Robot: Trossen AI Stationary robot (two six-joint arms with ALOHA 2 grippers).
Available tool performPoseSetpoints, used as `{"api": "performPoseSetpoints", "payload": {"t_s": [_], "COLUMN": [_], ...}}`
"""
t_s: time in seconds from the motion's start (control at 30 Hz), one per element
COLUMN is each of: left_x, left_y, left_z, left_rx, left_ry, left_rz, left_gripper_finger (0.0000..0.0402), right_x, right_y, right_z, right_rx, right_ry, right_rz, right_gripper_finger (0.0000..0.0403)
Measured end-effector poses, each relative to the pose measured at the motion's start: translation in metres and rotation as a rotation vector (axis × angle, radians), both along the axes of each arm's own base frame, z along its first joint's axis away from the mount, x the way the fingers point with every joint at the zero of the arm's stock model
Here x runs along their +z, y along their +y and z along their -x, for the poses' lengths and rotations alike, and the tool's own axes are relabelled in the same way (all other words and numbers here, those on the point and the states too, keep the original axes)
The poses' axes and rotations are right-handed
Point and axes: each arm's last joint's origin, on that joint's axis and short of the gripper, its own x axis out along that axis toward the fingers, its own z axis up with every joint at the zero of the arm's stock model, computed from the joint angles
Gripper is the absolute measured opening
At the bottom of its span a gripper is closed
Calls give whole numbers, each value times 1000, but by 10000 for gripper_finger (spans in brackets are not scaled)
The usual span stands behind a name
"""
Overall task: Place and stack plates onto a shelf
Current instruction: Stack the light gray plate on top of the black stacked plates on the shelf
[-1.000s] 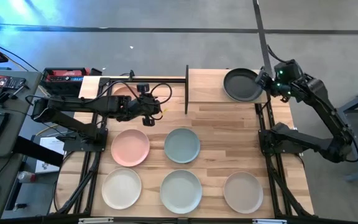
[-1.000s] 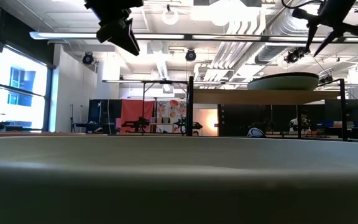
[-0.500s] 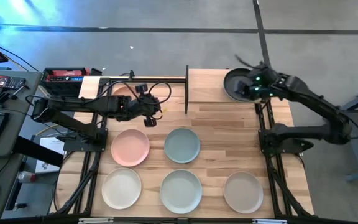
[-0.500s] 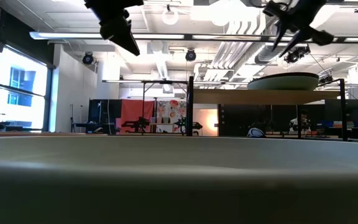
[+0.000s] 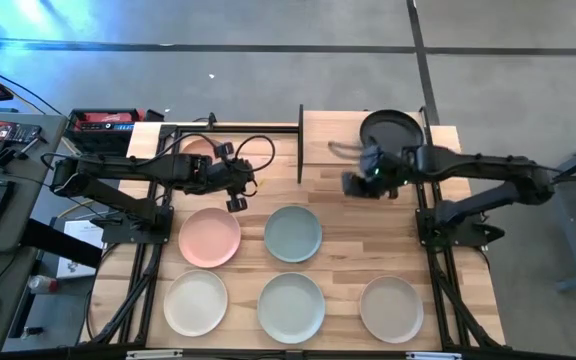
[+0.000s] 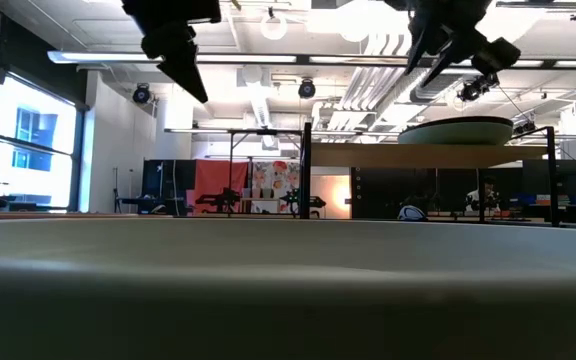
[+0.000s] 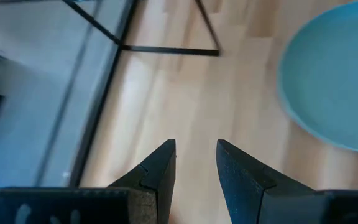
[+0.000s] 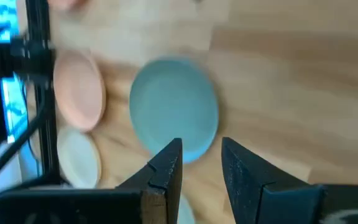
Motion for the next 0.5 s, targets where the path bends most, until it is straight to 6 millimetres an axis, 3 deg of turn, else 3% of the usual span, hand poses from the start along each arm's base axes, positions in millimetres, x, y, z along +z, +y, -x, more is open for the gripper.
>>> {"api": "performPoseSetpoints", "payload": {"t_s": [0.5], "left_x": [-3], "left_y": [-9], "left_z": [-1], "left_rx": [23], "left_ry": [-86], "left_rz": [384], "left_gripper_finger": [106], "right_x": [-49], "right_y": [98], "right_z": [-58], "right_rx": [84], "right_ry": [17], "right_rz": [-117], "right_gripper_finger": [92]}}
